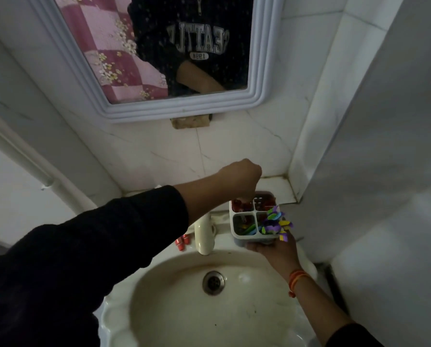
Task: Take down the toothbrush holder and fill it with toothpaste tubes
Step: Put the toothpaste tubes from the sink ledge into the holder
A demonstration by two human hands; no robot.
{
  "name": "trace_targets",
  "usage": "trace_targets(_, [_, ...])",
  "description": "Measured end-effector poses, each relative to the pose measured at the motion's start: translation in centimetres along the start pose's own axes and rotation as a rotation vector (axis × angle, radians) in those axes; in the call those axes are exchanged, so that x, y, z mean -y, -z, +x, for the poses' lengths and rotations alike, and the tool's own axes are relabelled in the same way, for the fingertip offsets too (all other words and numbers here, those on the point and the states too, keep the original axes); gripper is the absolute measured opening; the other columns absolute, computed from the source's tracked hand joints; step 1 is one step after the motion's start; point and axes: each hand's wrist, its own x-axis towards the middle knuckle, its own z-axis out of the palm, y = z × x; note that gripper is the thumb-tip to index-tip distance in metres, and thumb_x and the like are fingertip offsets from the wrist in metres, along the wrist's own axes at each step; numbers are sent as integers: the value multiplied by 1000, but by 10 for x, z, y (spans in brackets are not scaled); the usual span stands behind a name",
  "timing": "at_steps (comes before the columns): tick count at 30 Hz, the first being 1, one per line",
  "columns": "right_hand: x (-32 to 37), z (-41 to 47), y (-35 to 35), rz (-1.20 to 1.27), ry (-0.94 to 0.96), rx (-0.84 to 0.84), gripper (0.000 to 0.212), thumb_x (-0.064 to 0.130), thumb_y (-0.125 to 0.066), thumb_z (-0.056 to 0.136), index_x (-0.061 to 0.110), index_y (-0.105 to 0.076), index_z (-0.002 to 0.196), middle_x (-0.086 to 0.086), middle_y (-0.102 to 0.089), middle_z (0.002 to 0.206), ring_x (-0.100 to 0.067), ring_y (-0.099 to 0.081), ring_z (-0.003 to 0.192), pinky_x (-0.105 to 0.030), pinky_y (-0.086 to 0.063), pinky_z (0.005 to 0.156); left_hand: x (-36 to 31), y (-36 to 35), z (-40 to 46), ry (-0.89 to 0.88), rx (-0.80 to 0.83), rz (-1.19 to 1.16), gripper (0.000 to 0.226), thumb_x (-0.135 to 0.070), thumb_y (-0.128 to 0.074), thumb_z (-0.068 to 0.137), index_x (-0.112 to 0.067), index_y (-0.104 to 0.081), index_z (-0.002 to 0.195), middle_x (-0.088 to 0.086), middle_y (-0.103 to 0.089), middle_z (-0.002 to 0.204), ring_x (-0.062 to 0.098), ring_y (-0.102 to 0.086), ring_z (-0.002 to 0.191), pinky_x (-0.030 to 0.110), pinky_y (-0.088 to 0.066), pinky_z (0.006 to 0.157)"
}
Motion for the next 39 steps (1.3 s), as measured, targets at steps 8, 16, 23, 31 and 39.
trace_targets(8, [-9, 5, 0, 18, -1, -3, 67, 5, -96, 48, 30, -67, 103, 21, -75, 98, 4, -68, 100, -27, -57, 85, 71, -4, -1, 321, 24, -741, 37, -37, -69, 93, 0, -74, 92, 11, -80, 81, 21, -79, 70, 36, -65, 74])
trace_targets(16, [-11, 5, -3, -13, 17, 2, 62, 2, -96, 49, 38, -70, 91, 19, -75, 95, 8, -67, 96, -20, -55, 83, 154, -76, -7, 488, 154, -202, 65, -43, -81, 75, -7, -62, 126, 11, -68, 123, 28, -67, 108, 33, -56, 92])
trace_targets(23, [-7, 6, -10, 73, 10, -5, 65, -15, -89, 53, 25, -66, 100, 3, -73, 100, 16, -66, 88, -5, -52, 71, 156, -121, -8, 482, 120, -159, 42, -30, -71, 89, -4, -58, 120, 15, -64, 122, 27, -64, 111, 32, -52, 85])
trace_targets(31, [-12, 8, -11, 71, -45, 64, 59, -12, -76, 76, -10, -52, 130, -16, -62, 118, 6, -68, 78, -11, -54, 61, 147, -78, -6, 476, -144, -405, 35, -37, -75, 86, -7, -73, 105, 10, -74, 106, 25, -71, 92, 36, -60, 86])
trace_targets(39, [-7, 2, -6, -4, -61, 10, 61, -3, -93, 54, 15, -69, 107, 2, -74, 102, 15, -65, 91, -22, -56, 86, 86, 10, -59, 94, -740, -598, 14, -17, -69, 93, -11, -74, 105, -5, -71, 89, 5, -71, 75, 17, -57, 71])
